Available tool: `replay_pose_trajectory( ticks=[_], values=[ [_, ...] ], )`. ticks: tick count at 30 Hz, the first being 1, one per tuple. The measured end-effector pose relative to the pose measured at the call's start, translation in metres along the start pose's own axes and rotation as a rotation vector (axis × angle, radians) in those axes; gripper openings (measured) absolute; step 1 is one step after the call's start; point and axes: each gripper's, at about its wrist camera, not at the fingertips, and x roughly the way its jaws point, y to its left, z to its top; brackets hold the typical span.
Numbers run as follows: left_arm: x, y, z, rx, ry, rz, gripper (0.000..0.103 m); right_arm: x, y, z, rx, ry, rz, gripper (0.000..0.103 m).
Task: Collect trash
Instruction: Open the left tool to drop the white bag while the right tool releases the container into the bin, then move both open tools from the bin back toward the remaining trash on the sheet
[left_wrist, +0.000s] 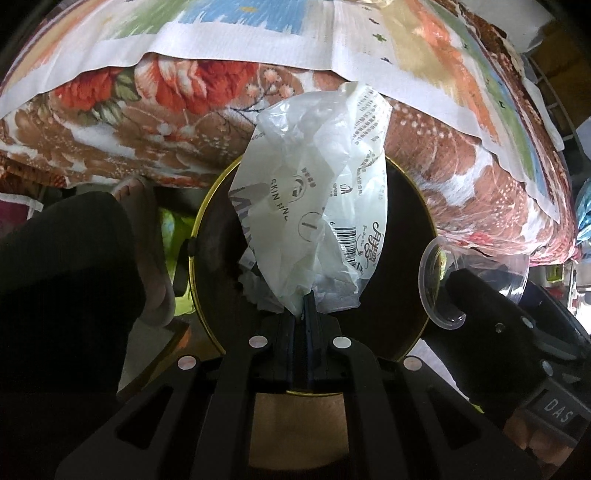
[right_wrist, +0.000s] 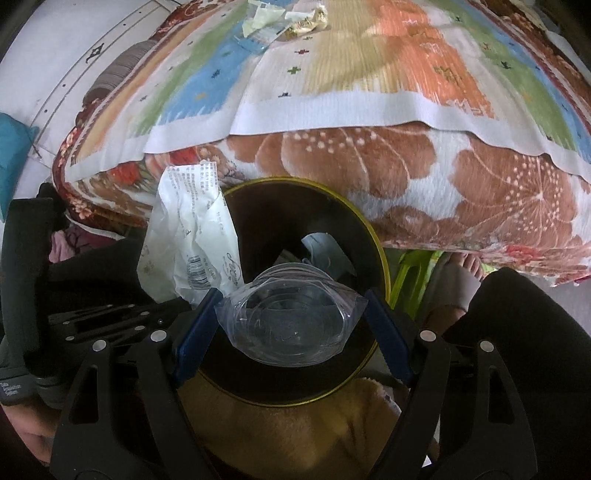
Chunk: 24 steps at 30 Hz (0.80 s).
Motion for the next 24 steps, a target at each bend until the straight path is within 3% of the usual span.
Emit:
replay_pose_trajectory(
  ticks=[4,6,15,24],
  values=[
    [0.004,0.002,0.001,-0.033,0.034,-0.045,0.022,0.009,-0.007,-0.001,0.044,0.034,0.019,0.078],
    [0.002,0.004,0.002,-0.043,0.027,-0.055,0.025,0.01,-0.012,-0.001,0.075,0.038,0.027,0.082],
    [-0.019,0.012,0.013,-0.076,-0.047,-0.06,0.026,-0.001,-0.014,0.003,0.078,-0.002,0.016,0.082],
    [-0.063,0.016,0.045,-0.106,-0.16,-0.14,0.037,-0.032,-0.01,0.021,0.049,-0.107,0.028,0.082]
  ],
)
